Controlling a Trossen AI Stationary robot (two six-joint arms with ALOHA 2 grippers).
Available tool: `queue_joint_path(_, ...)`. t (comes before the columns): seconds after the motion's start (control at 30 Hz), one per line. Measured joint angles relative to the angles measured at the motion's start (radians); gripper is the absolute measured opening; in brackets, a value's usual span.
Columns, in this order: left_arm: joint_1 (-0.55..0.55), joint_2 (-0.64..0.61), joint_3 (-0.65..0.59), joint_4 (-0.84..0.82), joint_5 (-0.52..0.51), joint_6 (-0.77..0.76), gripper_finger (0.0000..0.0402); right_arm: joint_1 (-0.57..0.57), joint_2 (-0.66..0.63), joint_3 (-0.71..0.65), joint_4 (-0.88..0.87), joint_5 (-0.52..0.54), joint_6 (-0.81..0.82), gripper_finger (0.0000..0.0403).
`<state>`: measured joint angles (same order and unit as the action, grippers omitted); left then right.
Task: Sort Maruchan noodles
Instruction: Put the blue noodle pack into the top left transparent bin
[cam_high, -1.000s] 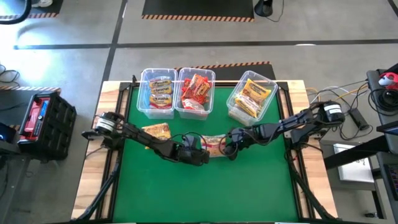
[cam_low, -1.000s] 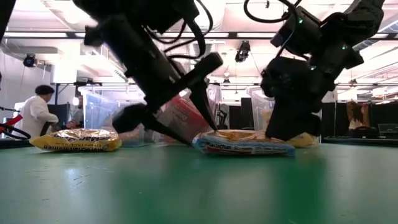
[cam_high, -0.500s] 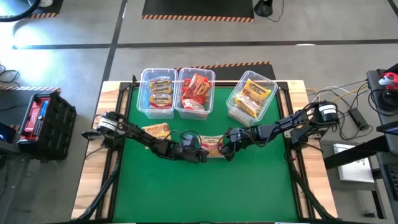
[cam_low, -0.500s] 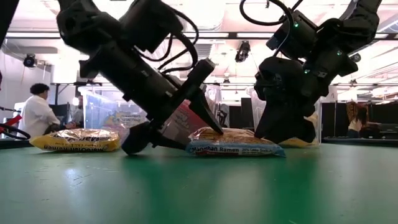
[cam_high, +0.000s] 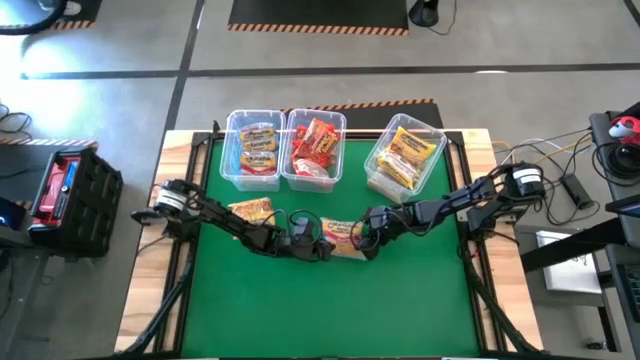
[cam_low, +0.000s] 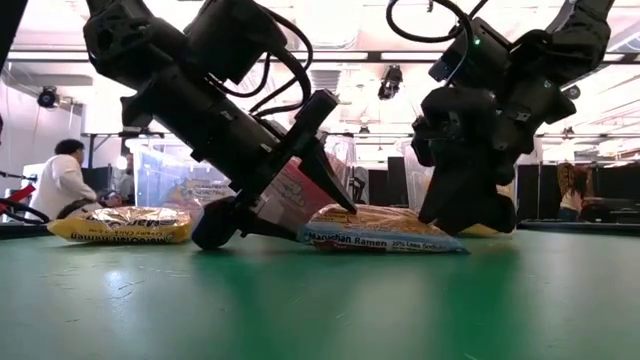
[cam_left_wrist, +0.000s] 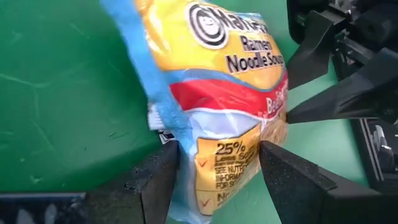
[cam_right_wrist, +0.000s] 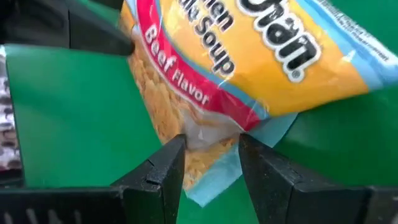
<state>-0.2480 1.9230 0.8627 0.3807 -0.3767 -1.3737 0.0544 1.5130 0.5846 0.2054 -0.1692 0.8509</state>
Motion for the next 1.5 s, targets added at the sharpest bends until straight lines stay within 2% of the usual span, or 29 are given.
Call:
queue_joint_path(0.37,0.000,-0.006,0.000,-0.024,0.045,0.003,0.0210,0.000,-0.097,0.035,0.024,-0.014,-0.046,0.0141)
queue_joint_path(0.8,-0.002,-0.029,-0.002,-0.022,0.066,0.021,0.0210,0.000,0.027,0.032,0.044,0.012,-0.063,0.0141)
queue_joint_path(1.03,-0.002,-0.146,-0.004,-0.166,0.050,0.098,0.0210,0.000,0.058,0.031,0.046,0.004,-0.067,0.0141)
queue_joint_path(1.17,-0.005,-0.192,-0.005,-0.288,-0.019,0.096,0.0210,0.000,0.058,0.025,0.041,0.004,-0.086,0.0141)
queue_joint_path(1.27,-0.005,-0.179,-0.009,-0.270,-0.028,0.067,0.0210,0.000,0.059,0.023,0.013,0.006,-0.094,0.0141)
queue_joint_path(1.5,0.003,-0.103,-0.009,-0.089,-0.044,0.079,0.0210,0.003,0.108,0.017,-0.014,0.009,-0.100,0.0141)
